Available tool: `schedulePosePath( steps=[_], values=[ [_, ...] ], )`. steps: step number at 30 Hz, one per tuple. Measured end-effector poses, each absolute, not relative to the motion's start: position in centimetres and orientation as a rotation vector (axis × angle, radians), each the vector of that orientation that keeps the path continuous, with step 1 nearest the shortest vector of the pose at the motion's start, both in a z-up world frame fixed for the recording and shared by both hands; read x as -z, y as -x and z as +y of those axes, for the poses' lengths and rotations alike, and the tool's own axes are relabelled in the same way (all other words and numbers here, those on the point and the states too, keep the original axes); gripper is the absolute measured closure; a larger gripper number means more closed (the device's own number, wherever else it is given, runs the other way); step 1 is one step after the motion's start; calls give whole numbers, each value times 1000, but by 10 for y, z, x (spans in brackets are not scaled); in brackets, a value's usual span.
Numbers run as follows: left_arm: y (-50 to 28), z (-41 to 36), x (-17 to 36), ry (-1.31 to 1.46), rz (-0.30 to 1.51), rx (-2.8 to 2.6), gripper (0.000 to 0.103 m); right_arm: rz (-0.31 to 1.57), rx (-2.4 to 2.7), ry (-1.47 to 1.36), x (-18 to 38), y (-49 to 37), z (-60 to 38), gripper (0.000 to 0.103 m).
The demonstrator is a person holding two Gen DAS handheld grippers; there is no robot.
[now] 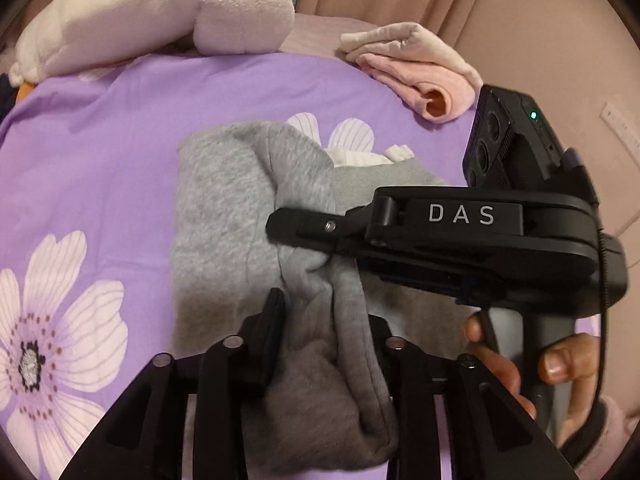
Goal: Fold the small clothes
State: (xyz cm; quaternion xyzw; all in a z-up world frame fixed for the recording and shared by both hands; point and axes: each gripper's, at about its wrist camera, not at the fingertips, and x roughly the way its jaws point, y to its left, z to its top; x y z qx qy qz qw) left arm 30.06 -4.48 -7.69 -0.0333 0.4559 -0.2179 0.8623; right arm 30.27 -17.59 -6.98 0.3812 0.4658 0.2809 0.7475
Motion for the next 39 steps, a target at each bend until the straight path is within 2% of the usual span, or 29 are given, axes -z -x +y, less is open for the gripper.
schedulePosePath(
  steps=[3, 4, 5, 7, 12, 18, 26, 34, 39],
  values=[
    [-295, -36, 71, 105, 960, 464, 70, 1002, -605, -835, 66, -302, -177, 91],
    [-291, -33, 68, 113, 961, 466, 63, 994, -605, -832, 64, -301, -179, 91],
    [-287, -30, 65, 116, 959, 463, 48, 987, -604, -827, 64, -300, -180, 91],
    [-278, -22, 57, 144, 945, 477, 29, 959, -597, -819, 57, -297, -183, 91],
    [-261, 2, 39, 235, 906, 515, 18, 912, -567, -813, 45, -294, -202, 91],
    [-255, 20, 36, 298, 910, 478, 17, 846, -492, -746, 21, -280, -243, 92],
    [-257, 3, 46, 277, 951, 483, 17, 806, -394, -672, 12, -276, -294, 92],
    [-262, -26, 46, 249, 962, 521, 17, 810, -288, -711, 36, -269, -346, 92],
    [-268, -45, 37, 254, 943, 555, 17, 886, -255, -711, 62, -268, -359, 91]
  ],
)
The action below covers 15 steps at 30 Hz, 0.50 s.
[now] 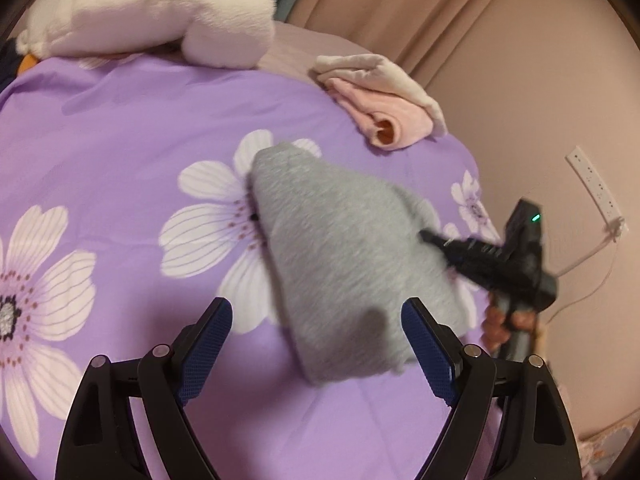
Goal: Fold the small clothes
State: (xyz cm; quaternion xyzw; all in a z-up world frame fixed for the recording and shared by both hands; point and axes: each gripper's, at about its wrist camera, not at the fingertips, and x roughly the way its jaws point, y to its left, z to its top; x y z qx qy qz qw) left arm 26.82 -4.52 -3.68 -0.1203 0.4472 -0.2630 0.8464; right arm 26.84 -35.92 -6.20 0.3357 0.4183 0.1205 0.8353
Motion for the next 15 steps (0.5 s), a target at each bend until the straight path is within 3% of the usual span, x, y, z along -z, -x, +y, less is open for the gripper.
schedulePosePath(
  steps=[15],
  values=[
    [-269, -99, 18, 337, 932, 762, 17, 932, -176, -573, 77, -266, -353, 83]
  ],
)
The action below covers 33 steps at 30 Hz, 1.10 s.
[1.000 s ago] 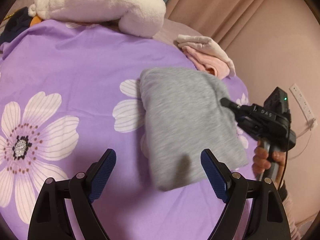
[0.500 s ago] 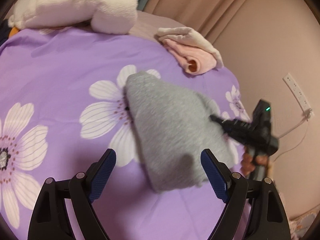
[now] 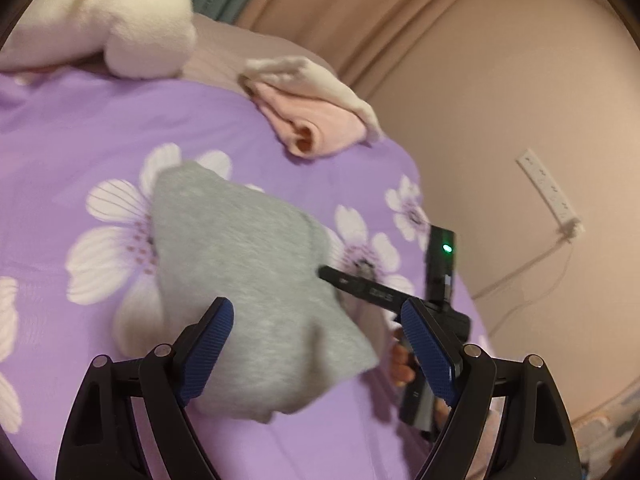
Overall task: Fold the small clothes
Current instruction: 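Lower the folded part onto the stack and open the right tool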
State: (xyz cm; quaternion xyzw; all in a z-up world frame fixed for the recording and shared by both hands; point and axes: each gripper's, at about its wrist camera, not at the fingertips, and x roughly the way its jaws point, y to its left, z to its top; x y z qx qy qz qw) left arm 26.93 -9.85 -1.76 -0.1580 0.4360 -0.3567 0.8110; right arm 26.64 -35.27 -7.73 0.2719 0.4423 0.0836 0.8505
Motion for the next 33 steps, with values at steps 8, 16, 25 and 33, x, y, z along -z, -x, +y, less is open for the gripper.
schedulePosePath(
  steps=[8, 16, 25, 33],
  values=[
    [-281, -99, 59, 417, 1052, 732, 17, 879, -133, -529, 62, -248, -352, 83],
    [-274, -108, 66, 352, 1050, 722, 17, 773, -263, -541, 33, -212, -341, 82],
    [-272, -115, 74, 315, 1041, 721, 17, 916, -233, -309, 71, -207, -299, 86],
    [-278, -108, 74, 345, 1053, 728, 17, 873, -225, -320, 57, -200, -304, 82]
  ],
)
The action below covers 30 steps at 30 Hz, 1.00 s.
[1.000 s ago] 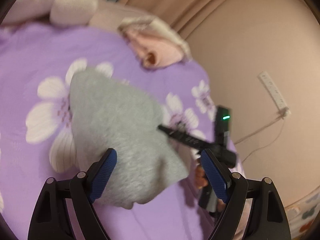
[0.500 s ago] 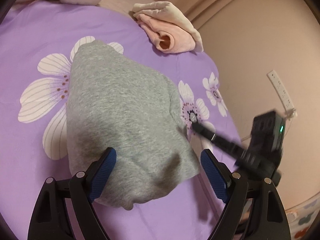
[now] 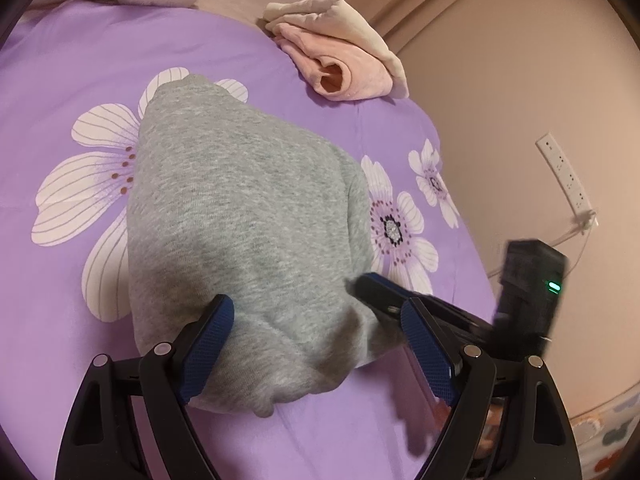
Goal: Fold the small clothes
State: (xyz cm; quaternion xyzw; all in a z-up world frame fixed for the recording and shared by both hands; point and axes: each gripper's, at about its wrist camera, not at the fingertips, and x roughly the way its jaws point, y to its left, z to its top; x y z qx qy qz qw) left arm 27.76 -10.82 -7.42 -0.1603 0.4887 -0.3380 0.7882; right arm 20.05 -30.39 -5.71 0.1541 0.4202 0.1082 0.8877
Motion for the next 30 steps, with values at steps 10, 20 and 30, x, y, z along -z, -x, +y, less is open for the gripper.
schedulePosePath(
  steps=[10, 20, 30],
  values=[
    [-281, -104, 74, 396, 1073, 745, 17, 871, -270, -192, 66, -169, -286, 87],
    [-272, -76, 57, 439, 1032, 717, 17, 853, -255, -232, 61, -169, -290, 85],
    [-274, -73, 58, 413, 1029, 729, 17, 775, -570, -308, 56, -116, -226, 50]
  ],
)
